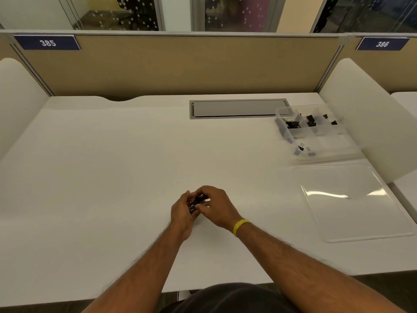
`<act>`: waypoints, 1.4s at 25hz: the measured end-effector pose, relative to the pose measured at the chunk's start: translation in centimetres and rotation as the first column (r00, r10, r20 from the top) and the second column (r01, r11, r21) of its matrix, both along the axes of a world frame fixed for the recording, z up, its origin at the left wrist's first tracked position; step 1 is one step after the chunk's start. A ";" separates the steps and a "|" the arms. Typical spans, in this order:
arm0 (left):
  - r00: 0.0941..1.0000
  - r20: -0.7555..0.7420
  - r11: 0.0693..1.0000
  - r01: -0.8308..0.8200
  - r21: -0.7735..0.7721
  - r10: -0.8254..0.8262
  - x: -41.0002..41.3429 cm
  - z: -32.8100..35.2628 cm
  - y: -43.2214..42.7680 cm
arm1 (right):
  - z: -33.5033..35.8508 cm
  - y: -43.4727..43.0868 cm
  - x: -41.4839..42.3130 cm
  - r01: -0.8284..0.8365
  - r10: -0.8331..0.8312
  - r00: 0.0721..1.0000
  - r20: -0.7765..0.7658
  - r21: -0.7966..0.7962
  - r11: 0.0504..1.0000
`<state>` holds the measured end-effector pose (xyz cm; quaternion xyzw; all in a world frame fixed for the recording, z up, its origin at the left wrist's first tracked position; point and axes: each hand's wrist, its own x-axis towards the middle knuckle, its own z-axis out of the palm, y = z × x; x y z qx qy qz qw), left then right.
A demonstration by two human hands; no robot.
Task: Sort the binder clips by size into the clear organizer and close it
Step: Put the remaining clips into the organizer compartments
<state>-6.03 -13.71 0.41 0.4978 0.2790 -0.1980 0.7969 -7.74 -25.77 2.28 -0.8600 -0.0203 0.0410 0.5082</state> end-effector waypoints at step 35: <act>0.998 -0.027 0.998 -0.061 -0.004 0.061 0.4 0.4 0.2 | -3.0 -2.8 -0.4 -0.177 0.184 0.982 -0.044 -0.564 0.807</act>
